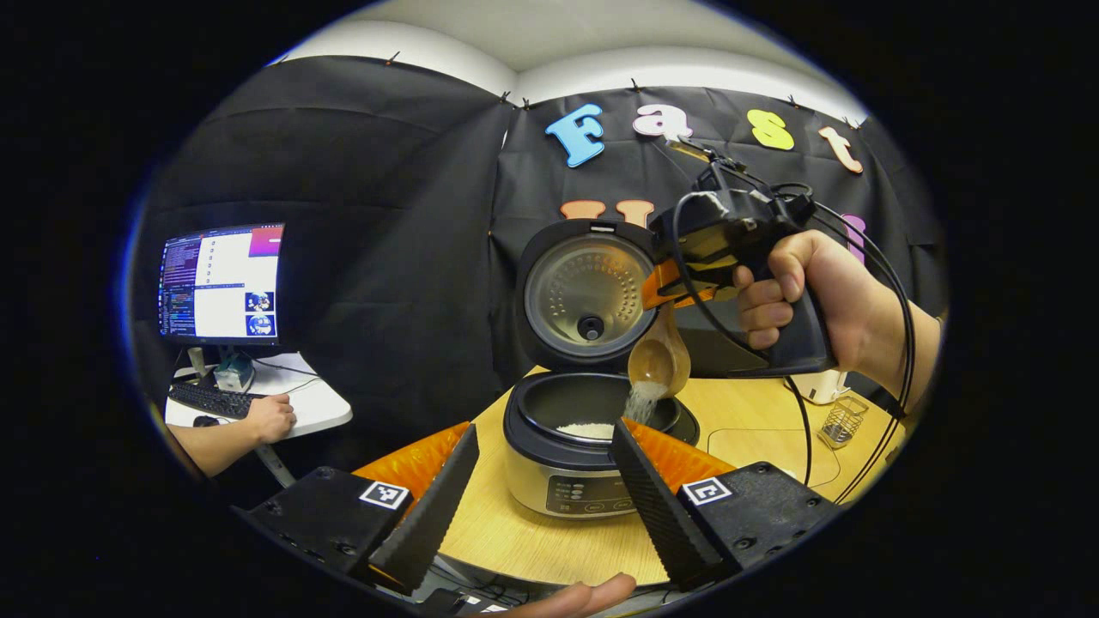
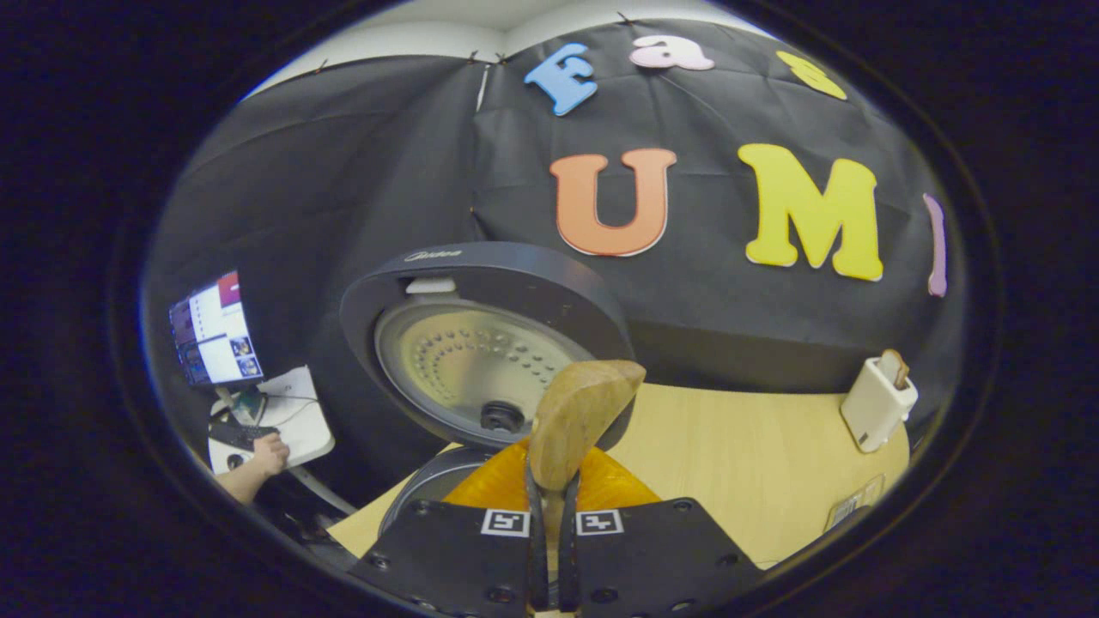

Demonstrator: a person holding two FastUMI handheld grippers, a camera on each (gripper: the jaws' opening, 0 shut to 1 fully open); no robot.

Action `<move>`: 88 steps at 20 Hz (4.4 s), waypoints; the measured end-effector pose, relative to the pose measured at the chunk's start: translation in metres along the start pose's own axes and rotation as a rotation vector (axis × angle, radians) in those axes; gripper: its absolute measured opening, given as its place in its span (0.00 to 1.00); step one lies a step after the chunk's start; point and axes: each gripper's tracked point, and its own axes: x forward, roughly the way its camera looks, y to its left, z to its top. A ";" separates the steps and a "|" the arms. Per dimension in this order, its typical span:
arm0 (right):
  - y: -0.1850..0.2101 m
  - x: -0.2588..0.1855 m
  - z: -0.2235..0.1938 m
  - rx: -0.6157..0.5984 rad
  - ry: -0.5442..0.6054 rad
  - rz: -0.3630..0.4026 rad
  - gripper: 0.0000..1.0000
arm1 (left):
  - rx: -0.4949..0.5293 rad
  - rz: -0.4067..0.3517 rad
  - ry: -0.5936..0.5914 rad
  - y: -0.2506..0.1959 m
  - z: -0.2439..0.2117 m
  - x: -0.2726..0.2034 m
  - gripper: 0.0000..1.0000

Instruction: Close the left gripper, press the button to open the rice cooker; take a wooden spoon from the chopstick holder with the right hand, scoop a spoonful of rice and pour it into the rice cooker, then put the wooden spoon back into the chopstick holder.

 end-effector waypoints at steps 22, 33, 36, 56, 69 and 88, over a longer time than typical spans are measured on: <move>-0.006 -0.048 0.019 -0.352 -0.174 -0.136 0.06 | 0.028 -0.010 0.036 -0.019 -0.006 0.009 0.99; -0.169 -0.078 -0.001 -0.088 -0.106 -0.243 0.06 | 0.076 -0.079 0.025 -0.066 0.000 0.009 1.00; -0.219 -0.086 -0.008 -0.033 -0.105 -0.272 0.05 | 0.104 -0.109 0.014 -0.079 0.003 0.006 0.99; -0.477 -0.122 -0.102 0.175 -0.009 -0.624 0.07 | 0.189 -0.130 0.032 -0.100 -0.007 0.012 1.00; -0.514 -0.117 -0.146 0.297 0.070 -0.636 0.26 | 0.209 -0.141 0.030 -0.111 -0.008 0.013 0.99; -0.443 -0.224 -0.095 0.205 -0.129 -0.468 0.76 | 0.188 -0.066 -0.023 -0.120 0.017 0.007 0.99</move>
